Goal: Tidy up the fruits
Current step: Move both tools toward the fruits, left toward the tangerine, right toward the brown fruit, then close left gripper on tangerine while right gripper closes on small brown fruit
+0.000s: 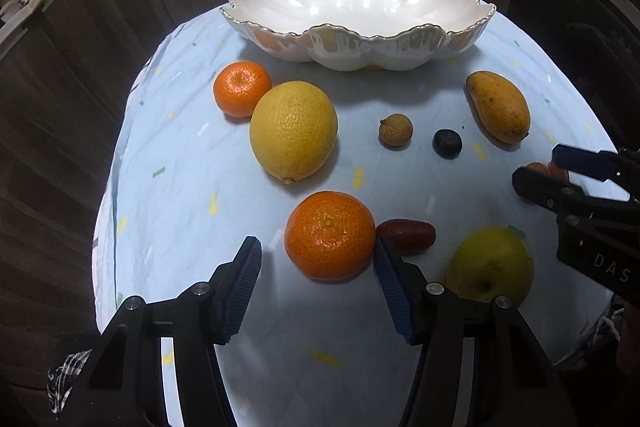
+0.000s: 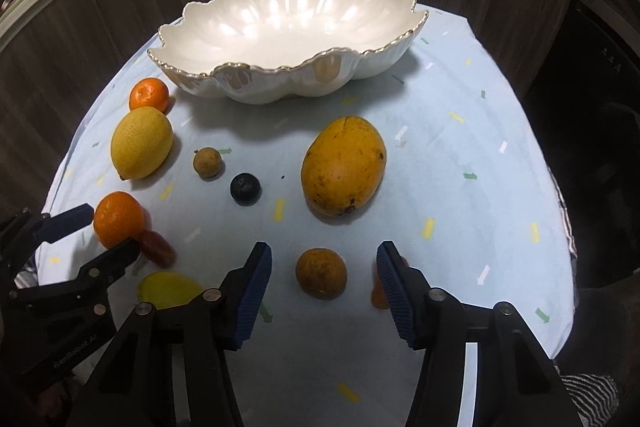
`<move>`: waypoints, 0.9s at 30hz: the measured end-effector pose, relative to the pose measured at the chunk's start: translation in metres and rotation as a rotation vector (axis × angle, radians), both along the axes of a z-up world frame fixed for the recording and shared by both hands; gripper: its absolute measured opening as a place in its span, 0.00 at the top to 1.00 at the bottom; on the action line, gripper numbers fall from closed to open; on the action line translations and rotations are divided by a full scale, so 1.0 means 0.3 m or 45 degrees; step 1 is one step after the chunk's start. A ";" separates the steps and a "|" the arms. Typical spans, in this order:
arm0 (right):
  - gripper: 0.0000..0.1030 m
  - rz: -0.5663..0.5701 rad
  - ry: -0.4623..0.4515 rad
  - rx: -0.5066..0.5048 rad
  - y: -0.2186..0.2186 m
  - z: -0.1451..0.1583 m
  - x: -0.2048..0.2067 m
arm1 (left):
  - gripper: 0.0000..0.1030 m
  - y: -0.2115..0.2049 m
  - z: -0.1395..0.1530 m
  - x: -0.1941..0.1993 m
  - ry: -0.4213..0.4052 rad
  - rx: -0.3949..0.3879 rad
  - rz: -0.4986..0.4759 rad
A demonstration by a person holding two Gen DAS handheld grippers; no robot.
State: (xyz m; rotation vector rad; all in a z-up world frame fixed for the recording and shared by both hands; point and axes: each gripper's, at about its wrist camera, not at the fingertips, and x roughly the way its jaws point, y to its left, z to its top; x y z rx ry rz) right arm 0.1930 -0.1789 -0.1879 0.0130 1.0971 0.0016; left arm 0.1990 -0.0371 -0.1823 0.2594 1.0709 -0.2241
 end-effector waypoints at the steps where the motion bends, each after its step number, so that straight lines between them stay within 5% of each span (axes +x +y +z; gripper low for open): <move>1: 0.52 0.003 0.008 0.007 0.000 -0.006 0.000 | 0.44 -0.001 0.000 0.002 -0.002 0.000 -0.004; 13: 0.72 0.008 0.041 0.010 0.003 -0.039 -0.004 | 0.56 0.007 -0.005 0.021 -0.012 -0.077 -0.047; 27: 0.73 0.015 0.003 0.025 -0.002 -0.009 -0.018 | 0.59 0.003 0.032 -0.002 -0.050 -0.061 -0.039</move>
